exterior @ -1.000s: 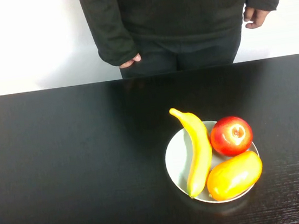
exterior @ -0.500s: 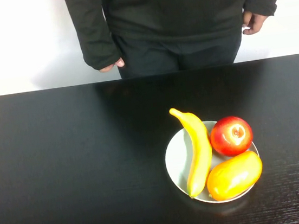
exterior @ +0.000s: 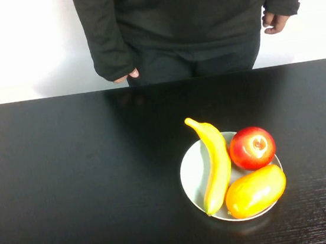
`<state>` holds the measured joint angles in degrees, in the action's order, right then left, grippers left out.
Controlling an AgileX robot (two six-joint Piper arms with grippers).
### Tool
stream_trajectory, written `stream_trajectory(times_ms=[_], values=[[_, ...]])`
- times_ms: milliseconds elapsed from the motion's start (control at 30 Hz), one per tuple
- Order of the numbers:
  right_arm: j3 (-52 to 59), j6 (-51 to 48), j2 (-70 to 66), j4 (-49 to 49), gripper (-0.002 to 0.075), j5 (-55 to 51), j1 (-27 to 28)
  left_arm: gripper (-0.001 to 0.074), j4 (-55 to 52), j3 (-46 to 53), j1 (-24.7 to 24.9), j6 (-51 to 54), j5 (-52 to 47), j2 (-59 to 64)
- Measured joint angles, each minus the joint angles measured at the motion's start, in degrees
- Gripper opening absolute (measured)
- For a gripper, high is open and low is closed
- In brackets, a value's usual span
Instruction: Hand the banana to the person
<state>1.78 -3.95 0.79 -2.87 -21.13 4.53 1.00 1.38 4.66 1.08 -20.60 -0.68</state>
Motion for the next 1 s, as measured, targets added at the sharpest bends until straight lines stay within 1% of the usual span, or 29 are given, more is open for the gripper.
stream_trajectory(times_ms=[100, 267, 400, 433, 533, 567, 800, 900, 1000], values=[[0.0, 0.0, 0.0, -2.5, -0.0010, 0.4, 0.0, -0.0003, 0.0, 0.0, 0.0, 0.0, 0.0, 0.0], [0.0, 0.5, 0.0, -11.5, -0.0010, 2.3, 0.0, -0.0003, 0.0, 0.0, 0.0, 0.0, 0.0, 0.0], [0.0, 1.5, 0.0, -24.1, -0.0010, 8.0, 0.0, -0.0003, 0.0, 0.0, 0.0, 0.0, 0.0, 0.0], [0.0, 1.7, 0.8, -32.9, -0.0009, 17.5, 0.0, -0.0003, 0.0, 0.0, 0.0, 0.0, 0.0, 0.0], [0.0, 1.7, 0.8, -33.0, -0.0009, 18.1, 0.0, -0.0003, 0.0, 0.0, 0.0, 0.0, 0.0, 0.0], [0.0, 1.7, 0.0, -31.5, -0.0009, 13.3, 0.0, -0.0003, 0.0, 0.0, 0.0, 0.0, 0.0, 0.0], [0.0, 1.7, 0.0, -33.5, -0.0010, 13.6, 0.0, -0.0003, 0.0, 0.0, 0.0, 0.0, 0.0, 0.0], [-1.4, 1.7, -0.2, -34.0, -0.0010, 8.4, 0.0, -0.0003, 0.0, 0.0, 0.0, 0.0, 0.0, 0.0], [-7.4, 1.7, -4.6, -33.8, -0.0010, 0.1, 0.0, -0.0003, 0.0, 0.0, 0.0, 0.0, 0.0, 0.0]])
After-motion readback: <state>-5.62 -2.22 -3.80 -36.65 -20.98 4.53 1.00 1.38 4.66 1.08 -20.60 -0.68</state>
